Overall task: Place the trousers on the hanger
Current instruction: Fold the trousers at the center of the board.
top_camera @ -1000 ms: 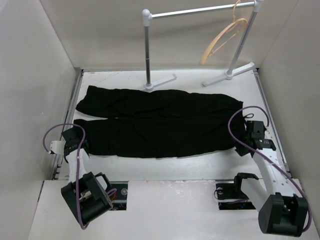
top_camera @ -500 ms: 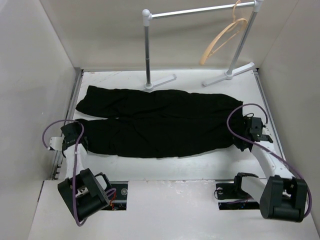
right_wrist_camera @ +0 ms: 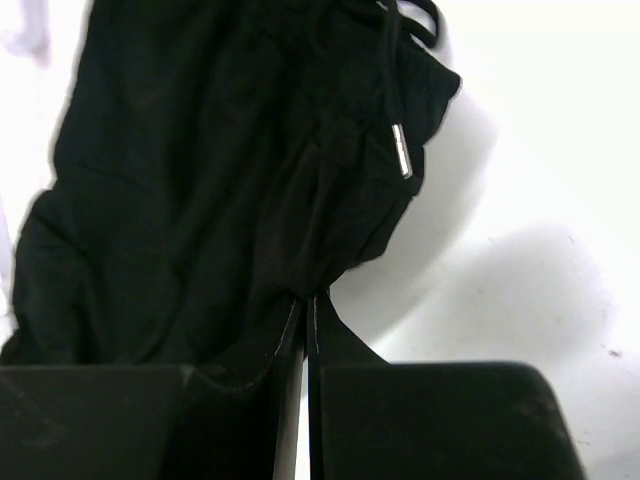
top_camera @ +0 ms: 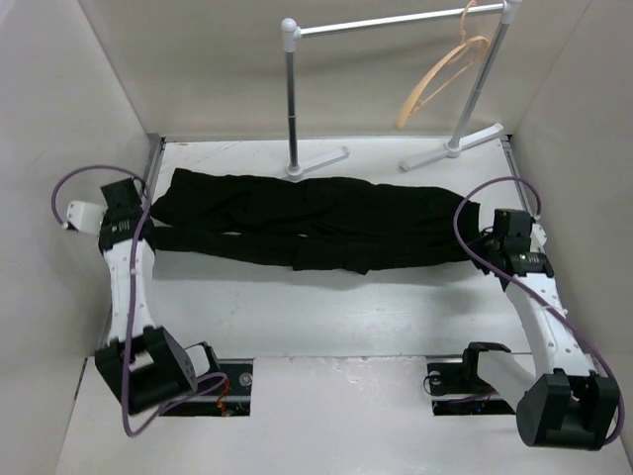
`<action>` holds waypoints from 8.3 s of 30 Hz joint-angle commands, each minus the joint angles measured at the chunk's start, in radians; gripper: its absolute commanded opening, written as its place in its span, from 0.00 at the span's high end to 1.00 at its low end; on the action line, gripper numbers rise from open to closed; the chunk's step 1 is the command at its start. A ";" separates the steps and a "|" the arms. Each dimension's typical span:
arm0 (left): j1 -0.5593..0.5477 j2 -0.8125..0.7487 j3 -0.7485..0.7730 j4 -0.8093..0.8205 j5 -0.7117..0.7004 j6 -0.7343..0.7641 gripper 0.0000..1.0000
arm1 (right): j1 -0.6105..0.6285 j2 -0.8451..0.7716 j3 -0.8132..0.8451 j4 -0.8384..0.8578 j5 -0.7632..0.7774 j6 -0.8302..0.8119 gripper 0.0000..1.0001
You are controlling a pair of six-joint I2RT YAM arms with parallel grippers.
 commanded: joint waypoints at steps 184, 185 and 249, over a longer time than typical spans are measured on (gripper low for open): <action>-0.653 -0.407 -0.347 -0.033 0.043 -0.126 0.52 | 0.916 0.516 0.885 0.119 0.421 -0.102 0.89; -0.715 -0.364 -0.341 -0.007 0.022 -0.141 0.53 | 0.866 0.441 0.823 0.117 0.392 -0.091 0.88; -1.357 -0.359 -0.195 0.008 -0.175 -0.284 0.72 | 0.708 0.288 1.064 -0.070 0.292 -0.372 0.89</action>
